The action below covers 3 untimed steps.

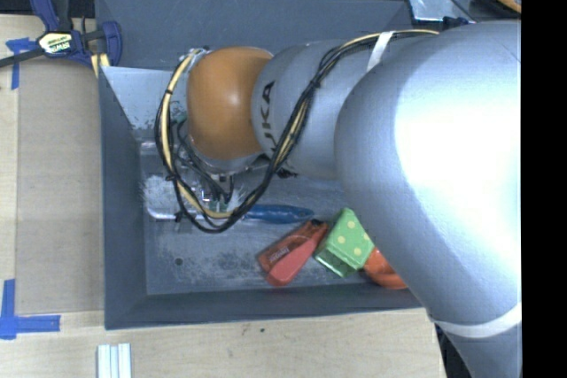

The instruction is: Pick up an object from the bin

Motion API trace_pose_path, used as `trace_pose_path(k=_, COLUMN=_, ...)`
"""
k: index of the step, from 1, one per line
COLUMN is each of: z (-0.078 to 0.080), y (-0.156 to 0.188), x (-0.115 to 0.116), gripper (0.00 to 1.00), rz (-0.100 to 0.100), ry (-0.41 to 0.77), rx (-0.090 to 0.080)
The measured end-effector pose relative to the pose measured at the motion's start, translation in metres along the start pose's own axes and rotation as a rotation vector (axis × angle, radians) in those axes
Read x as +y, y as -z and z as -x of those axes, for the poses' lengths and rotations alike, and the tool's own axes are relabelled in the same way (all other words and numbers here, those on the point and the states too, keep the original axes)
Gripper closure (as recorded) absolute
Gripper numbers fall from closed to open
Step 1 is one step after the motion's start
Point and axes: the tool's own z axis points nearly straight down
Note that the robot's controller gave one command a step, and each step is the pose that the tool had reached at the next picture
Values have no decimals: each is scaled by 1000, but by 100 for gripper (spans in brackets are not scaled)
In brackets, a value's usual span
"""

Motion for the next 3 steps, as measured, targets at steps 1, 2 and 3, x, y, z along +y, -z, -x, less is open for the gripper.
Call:
trace_pose_path(k=1, z=-17, y=0, x=-4, gripper=0, rz=2, ry=-129, rx=-5)
trace_pose_path(k=2, z=0, y=0, x=0, gripper=100, rz=1, ry=-4, rx=-2)
trace_pose_path(k=3, z=0, y=1, x=0, gripper=100, rz=1, ry=-5, rx=-2)
